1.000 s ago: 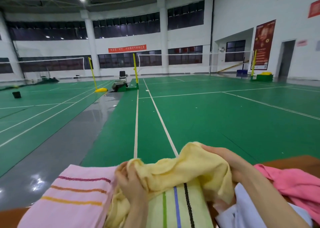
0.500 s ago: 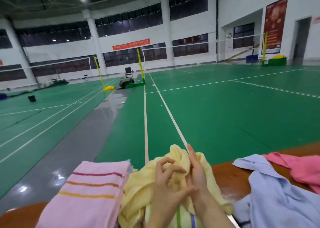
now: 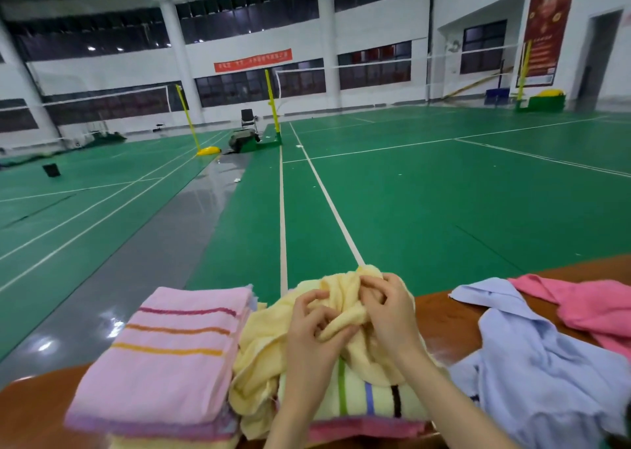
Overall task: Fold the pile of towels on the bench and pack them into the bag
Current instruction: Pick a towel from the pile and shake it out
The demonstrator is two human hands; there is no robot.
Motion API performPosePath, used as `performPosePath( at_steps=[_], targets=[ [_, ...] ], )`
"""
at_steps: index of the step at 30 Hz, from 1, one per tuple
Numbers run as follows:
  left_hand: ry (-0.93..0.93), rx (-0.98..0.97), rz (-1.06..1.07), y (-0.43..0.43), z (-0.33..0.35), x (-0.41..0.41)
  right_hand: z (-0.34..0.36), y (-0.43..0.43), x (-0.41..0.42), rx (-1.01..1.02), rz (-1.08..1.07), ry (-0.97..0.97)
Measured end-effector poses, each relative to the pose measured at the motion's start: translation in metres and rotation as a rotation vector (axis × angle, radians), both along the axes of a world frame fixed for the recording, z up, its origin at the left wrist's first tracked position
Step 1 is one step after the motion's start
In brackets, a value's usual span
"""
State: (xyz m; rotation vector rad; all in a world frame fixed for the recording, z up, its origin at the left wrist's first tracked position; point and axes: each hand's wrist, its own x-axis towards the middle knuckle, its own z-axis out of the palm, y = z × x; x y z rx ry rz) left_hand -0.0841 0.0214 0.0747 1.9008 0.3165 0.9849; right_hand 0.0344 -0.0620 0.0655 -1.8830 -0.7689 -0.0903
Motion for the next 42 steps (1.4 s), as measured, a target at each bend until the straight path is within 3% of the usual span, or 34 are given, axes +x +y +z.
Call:
performPosePath(
  at_steps=[2,4,7,9,13,18,22,26,29,33,38,42],
  targets=[
    [-0.015,-0.057,-0.015,0.0,0.001,-0.003,0.006,-0.008,-0.005,-0.023,-0.087,-0.155],
    [-0.012,-0.097,-0.028,-0.001,0.001,-0.004,0.015,-0.02,-0.013,-0.058,-0.136,-0.461],
    [-0.008,-0.132,-0.063,-0.003,0.003,-0.005,0.016,-0.032,-0.026,0.022,0.169,-0.652],
    [-0.01,-0.166,-0.091,-0.002,0.005,-0.006,0.017,-0.032,-0.034,0.061,0.311,-0.605],
    [-0.047,-0.261,-0.132,0.002,0.005,-0.01,0.021,-0.021,-0.042,0.012,0.361,-0.569],
    [-0.24,-0.708,-0.213,0.014,0.009,-0.012,0.026,-0.003,-0.043,-0.061,0.442,-0.399],
    [-0.319,-0.894,-0.255,0.021,0.007,-0.013,0.019,-0.003,-0.041,0.052,0.437,-0.301],
    [-0.354,-0.953,-0.279,0.032,-0.001,-0.012,0.021,-0.002,-0.043,0.144,0.399,-0.179],
    [-0.334,-0.938,-0.297,0.031,-0.001,-0.011,0.034,0.005,-0.048,0.331,0.381,0.032],
    [-0.266,-0.852,-0.231,0.026,0.004,-0.012,0.04,0.02,-0.054,0.484,0.315,0.174],
    [0.073,-0.028,0.149,0.021,0.013,-0.019,0.022,0.014,-0.051,0.402,0.34,0.207],
    [0.173,0.007,0.243,0.037,0.017,-0.028,0.019,0.012,-0.047,0.354,0.381,0.171]
  ],
)
